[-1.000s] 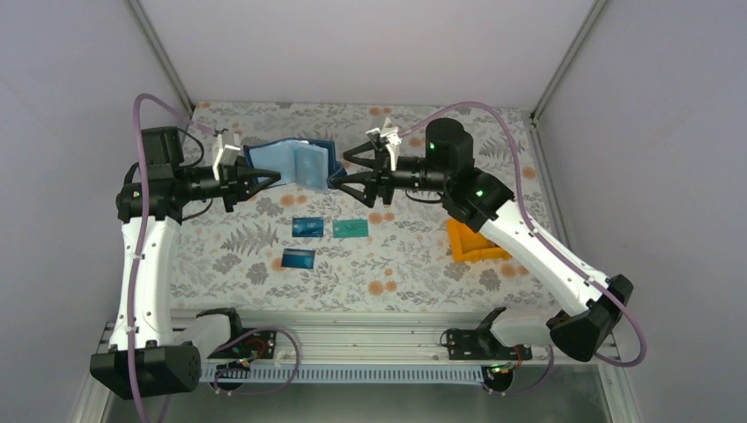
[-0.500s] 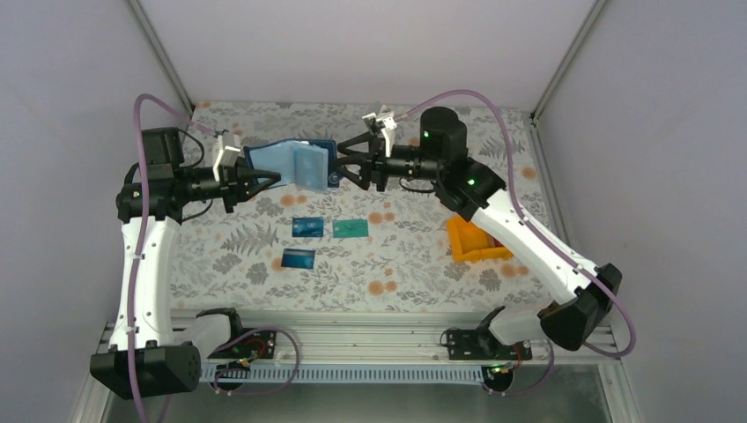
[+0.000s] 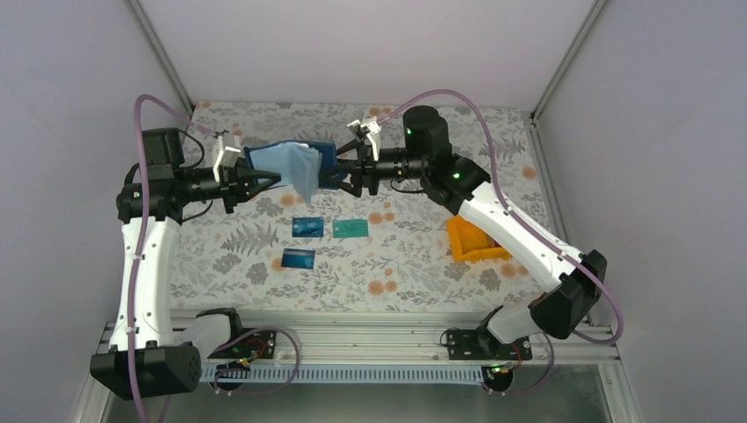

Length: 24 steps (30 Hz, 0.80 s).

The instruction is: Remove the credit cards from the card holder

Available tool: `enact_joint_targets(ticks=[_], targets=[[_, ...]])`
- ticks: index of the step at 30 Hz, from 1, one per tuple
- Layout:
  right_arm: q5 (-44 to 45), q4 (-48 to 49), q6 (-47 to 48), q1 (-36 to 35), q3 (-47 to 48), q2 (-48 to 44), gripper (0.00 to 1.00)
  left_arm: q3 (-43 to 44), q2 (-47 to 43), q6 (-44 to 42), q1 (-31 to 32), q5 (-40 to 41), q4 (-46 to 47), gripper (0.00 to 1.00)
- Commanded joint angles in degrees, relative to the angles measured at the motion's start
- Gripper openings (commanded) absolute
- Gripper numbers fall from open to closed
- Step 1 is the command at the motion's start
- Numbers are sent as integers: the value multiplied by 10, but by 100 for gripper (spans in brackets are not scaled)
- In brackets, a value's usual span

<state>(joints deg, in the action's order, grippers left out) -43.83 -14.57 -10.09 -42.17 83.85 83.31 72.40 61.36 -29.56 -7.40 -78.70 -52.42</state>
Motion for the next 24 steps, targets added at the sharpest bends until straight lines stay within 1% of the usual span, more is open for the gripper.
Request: enact_joint_targets(ticks=[1, 4, 7, 11, 14, 18, 24], targets=[[16, -19, 35, -5, 11, -30, 64, -4, -7, -10, -4, -21, 5, 2], [45, -33, 54, -3, -4, -58, 67, -3, -5, -10, -4, -21, 5, 2], [47, -38, 64, -1, -16, -83, 72, -4, -6, -10, -4, -21, 5, 2], [42, -36, 52, -1, -14, -79, 74, -4, -6, -9, -4, -21, 6, 2], [43, -29, 40, -1, -7, -65, 72, -3, -10, -12, -4, -22, 3, 2], [30, -23, 34, -2, 12, -47, 61, -3, -9, -12, -4, -23, 2, 2], [3, -28, 34, -5, 25, -22, 58, -4, -9, -12, -4, -23, 2, 2]])
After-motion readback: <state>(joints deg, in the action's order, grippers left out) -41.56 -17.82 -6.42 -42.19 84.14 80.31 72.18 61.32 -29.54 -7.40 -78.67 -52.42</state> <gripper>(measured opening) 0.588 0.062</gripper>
